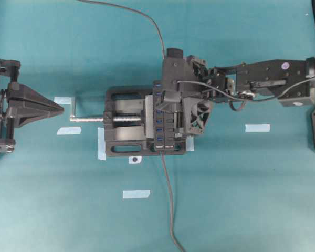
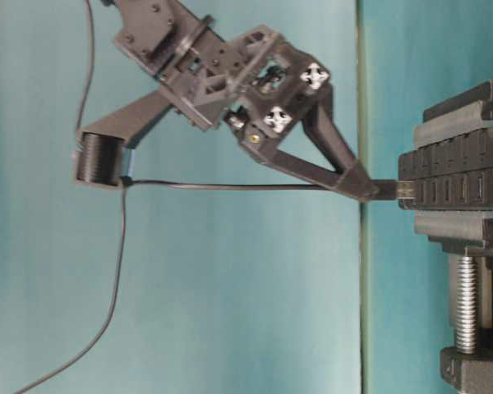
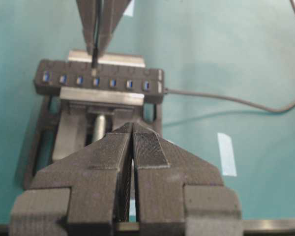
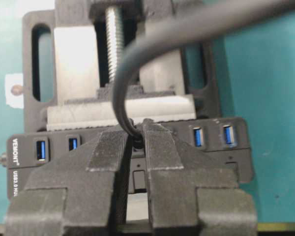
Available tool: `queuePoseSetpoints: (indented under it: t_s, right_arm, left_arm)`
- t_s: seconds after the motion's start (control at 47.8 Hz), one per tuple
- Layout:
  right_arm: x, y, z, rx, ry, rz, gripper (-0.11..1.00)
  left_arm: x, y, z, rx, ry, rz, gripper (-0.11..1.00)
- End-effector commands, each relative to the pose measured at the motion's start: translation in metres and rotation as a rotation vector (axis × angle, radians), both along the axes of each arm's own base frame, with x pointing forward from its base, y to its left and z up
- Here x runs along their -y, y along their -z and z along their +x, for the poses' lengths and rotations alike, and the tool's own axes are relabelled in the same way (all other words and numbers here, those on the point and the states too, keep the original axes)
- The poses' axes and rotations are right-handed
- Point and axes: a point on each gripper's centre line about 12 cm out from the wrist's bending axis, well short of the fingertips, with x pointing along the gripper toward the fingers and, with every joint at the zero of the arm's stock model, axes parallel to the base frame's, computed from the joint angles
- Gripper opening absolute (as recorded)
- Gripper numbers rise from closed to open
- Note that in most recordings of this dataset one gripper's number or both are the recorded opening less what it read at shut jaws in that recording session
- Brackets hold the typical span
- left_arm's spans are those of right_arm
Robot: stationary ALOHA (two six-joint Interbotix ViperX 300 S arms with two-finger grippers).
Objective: Insert the USB into the center port of the fixed hub
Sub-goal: 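Align the held plug with the hub's center port and approach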
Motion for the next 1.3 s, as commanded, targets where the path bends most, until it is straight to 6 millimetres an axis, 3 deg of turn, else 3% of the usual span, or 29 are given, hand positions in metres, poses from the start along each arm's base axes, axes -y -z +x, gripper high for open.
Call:
queuePoseSetpoints:
  t_s: [0.0, 1.275]
  right_arm:
    - [-0.003, -0.01, 0.005, 0.036, -0.001, 0.006, 0.07]
    - [-0.002, 0.001, 0.005, 0.014, 0.0, 0.004, 0.07]
  left_arm:
    - [-0.001, -0.006, 0.003, 0.018, -0.004, 0.002, 0.0]
    - [-0.002, -0.007, 0.003, 0.02, -0.007, 0.002, 0.0]
